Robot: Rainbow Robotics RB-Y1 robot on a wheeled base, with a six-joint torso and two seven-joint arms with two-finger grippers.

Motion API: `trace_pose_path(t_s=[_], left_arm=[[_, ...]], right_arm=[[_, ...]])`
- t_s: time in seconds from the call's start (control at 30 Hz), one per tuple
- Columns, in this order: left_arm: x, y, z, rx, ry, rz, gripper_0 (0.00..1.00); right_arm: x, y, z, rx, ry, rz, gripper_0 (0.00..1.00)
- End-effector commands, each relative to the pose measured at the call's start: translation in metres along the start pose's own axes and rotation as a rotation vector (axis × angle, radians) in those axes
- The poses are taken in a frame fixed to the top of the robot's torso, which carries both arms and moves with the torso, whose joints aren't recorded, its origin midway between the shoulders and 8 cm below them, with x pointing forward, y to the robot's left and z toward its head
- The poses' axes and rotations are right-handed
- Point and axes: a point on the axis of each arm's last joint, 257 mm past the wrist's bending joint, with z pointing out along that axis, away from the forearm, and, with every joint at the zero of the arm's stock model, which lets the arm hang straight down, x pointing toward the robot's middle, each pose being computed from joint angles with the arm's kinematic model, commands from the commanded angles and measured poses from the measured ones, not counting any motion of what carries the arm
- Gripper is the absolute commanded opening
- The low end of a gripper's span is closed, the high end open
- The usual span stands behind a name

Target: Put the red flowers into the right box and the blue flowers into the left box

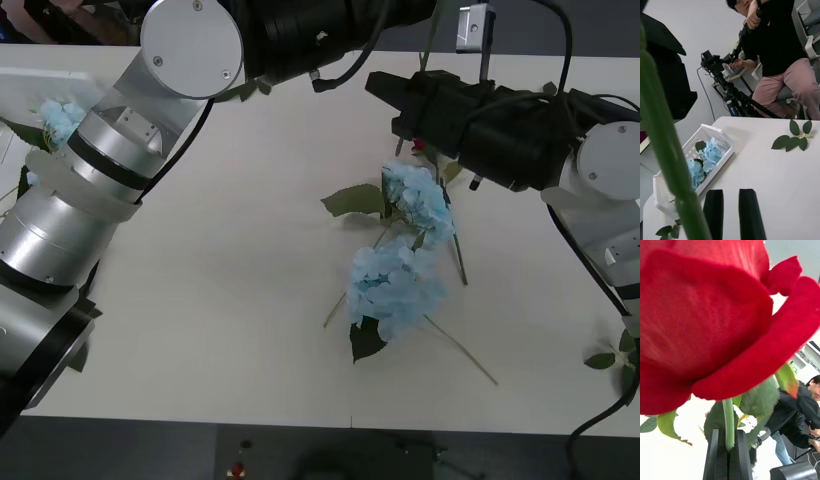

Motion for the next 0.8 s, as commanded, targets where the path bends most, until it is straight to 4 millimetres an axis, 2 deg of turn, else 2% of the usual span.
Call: trace_pose_path(t_s=[0.03,0.07,0.1,0.13,0.2,0.3,0.43,0.47,0.53,0.63,0.67,0.7,0.77,0.8], left_arm=[[-0.008,0.0,-0.001,-0.001,-0.028,-0.018,0.15],[-0.009,0.008,-0.003,-0.018,-0.047,-0.022,0.67],[-0.021,0.009,-0.005,-0.02,-0.091,-0.015,0.88],[-0.022,0.007,-0.004,-0.017,-0.129,-0.016,1.0],[-0.025,0.001,0.0,-0.007,-0.187,-0.035,1.0],[-0.018,-0.001,0.001,0.001,-0.168,-0.048,1.0],[-0.027,0.012,-0.012,-0.016,-0.107,-0.046,1.0],[-0.034,0.021,-0.023,-0.022,-0.071,-0.07,1.0],[-0.034,0.039,-0.044,-0.038,0.01,-0.111,1.0],[-0.027,0.062,-0.085,-0.05,0.158,-0.192,1.0],[-0.022,0.073,-0.11,-0.049,0.228,-0.241,1.0],[-0.019,0.076,-0.12,-0.047,0.26,-0.261,1.0],[0.008,0.092,-0.157,-0.062,0.39,-0.287,1.0],[0.029,0.103,-0.177,-0.085,0.47,-0.269,1.0]], right_arm=[[-0.016,0.008,0.01,-0.019,-0.02,-0.044,0.0],[-0.016,0.007,0.012,-0.02,-0.02,-0.041,0.0],[-0.016,0.006,0.013,-0.018,-0.02,-0.039,0.0],[-0.016,0.005,0.014,-0.016,-0.018,-0.038,0.0],[-0.016,0.002,0.014,-0.011,-0.016,-0.035,0.0],[-0.015,0.002,0.014,-0.013,-0.008,-0.038,0.0],[-0.015,-0.004,0.011,-0.002,-0.001,-0.044,0.0],[-0.013,-0.007,0.008,0.003,0.012,-0.046,0.0],[-0.009,-0.016,0.001,0.017,0.046,-0.054,0.0],[0.001,-0.041,-0.019,0.06,0.131,-0.05,0.0],[0.006,-0.053,-0.034,0.082,0.182,-0.025,0.0],[0.007,-0.061,-0.041,0.097,0.202,-0.019,0.0],[0.009,-0.085,-0.07,0.156,0.283,-0.021,0.0],[0.009,-0.099,-0.086,0.194,0.321,-0.005,0.0]])
